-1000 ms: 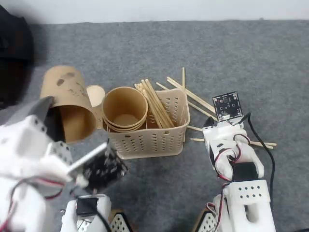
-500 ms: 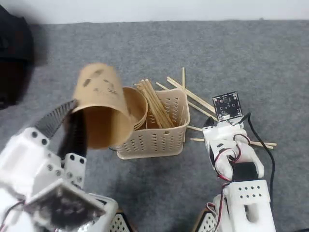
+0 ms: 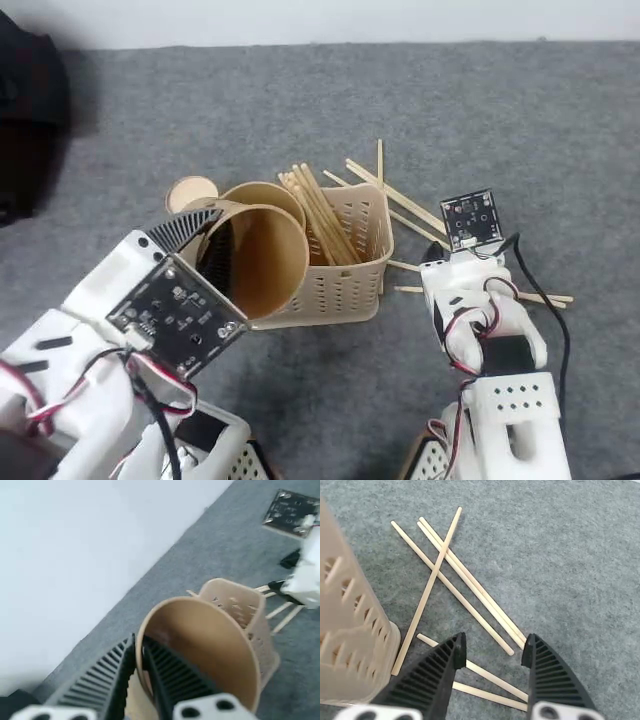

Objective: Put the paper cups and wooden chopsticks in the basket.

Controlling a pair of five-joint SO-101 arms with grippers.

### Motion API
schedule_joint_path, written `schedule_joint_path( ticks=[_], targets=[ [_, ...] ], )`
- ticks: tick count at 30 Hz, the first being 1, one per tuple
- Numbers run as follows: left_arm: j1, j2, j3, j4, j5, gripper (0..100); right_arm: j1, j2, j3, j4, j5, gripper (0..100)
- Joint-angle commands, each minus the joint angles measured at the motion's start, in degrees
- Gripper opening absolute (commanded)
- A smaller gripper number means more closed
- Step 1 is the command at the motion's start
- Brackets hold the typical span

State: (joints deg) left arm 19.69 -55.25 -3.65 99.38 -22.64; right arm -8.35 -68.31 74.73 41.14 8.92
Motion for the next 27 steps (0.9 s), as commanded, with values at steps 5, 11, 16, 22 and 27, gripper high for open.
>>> schedule_joint_path(
  ticks=[5, 11, 16, 22, 27],
  targets=[
    [7.03, 0.62, -8.48, 1.05, 4.57, 1, -0.04, -0.66, -0.35, -1.19, 0.88, 19.4],
    [7.03, 5.19, -6.90, 1.14, 4.57, 1, -0.04, -0.66, -0.35, -1.19, 0.88, 19.4],
    [6.77, 8.18, -6.81, -1.05, 4.48, 1, -0.04, -0.66, -0.35, -1.19, 0.88, 19.4],
    [0.97, 13.98, -6.81, -3.52, 4.48, 1, -0.04, -0.66, -0.35, -1.19, 0.88, 19.4],
    [-2.64, 16.70, -7.08, -5.54, 4.48, 1, -0.04, -0.66, -0.35, -1.19, 0.88, 19.4]
  ],
)
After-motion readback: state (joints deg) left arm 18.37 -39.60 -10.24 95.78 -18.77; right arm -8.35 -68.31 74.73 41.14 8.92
